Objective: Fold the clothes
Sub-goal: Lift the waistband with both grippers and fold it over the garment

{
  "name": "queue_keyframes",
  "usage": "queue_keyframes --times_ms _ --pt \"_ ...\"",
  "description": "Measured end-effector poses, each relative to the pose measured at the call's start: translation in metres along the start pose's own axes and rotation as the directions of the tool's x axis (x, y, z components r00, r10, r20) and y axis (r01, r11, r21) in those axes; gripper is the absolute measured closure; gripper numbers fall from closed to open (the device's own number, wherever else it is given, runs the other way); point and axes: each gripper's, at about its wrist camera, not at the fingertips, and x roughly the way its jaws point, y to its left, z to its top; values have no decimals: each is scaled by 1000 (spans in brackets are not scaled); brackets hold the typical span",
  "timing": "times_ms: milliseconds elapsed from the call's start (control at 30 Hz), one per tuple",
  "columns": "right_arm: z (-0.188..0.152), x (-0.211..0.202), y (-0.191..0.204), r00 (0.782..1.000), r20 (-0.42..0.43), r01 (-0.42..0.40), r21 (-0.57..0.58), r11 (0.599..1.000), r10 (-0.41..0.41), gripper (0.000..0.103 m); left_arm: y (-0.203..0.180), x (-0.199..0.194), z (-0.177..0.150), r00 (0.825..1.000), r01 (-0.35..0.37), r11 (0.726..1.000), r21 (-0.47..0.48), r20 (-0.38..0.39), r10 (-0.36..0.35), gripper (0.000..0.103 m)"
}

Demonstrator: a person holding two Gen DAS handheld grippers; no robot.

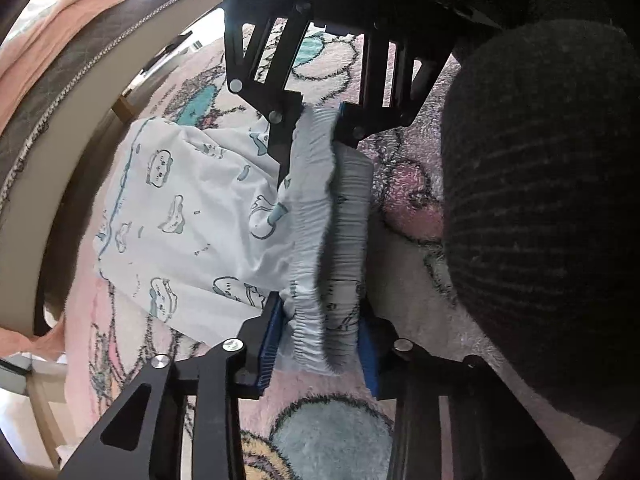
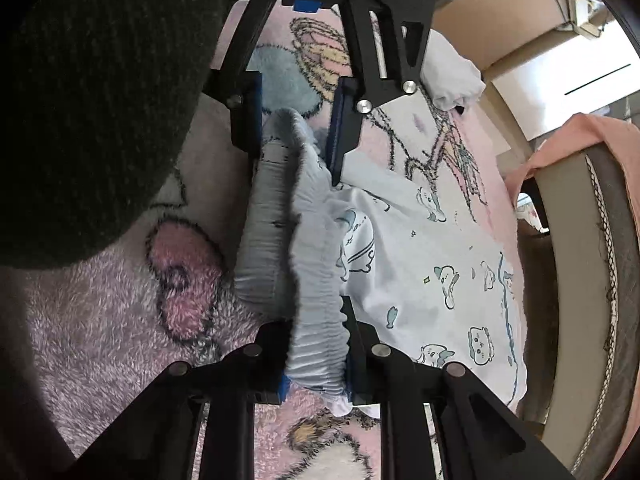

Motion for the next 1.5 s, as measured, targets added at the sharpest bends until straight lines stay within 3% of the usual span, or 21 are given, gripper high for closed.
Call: queue_keyframes --times_ms 167,333,833,1300,1500 --pt "0 0 -5 1000 -1 -13 13 1000 13 86 11 2 1 998 65 996 -68 -1 -65 78" --pt "-3 -1 -29 991 16 -136 191 972 136 86 28 4 5 989 144 979 -147 3 -145 81" --pt "-2 -23 -41 971 17 -235 241 942 238 86 45 -11 15 965 258 941 -219 25 -259 82" --pt "2 -56 -54 937 66 -345 349 871 344 86 57 -36 16 911 408 856 -318 84 -404 82" --pt "-5 -63 -70 923 114 -377 446 812 367 86 70 -39 19 889 451 810 -375 116 -442 82"
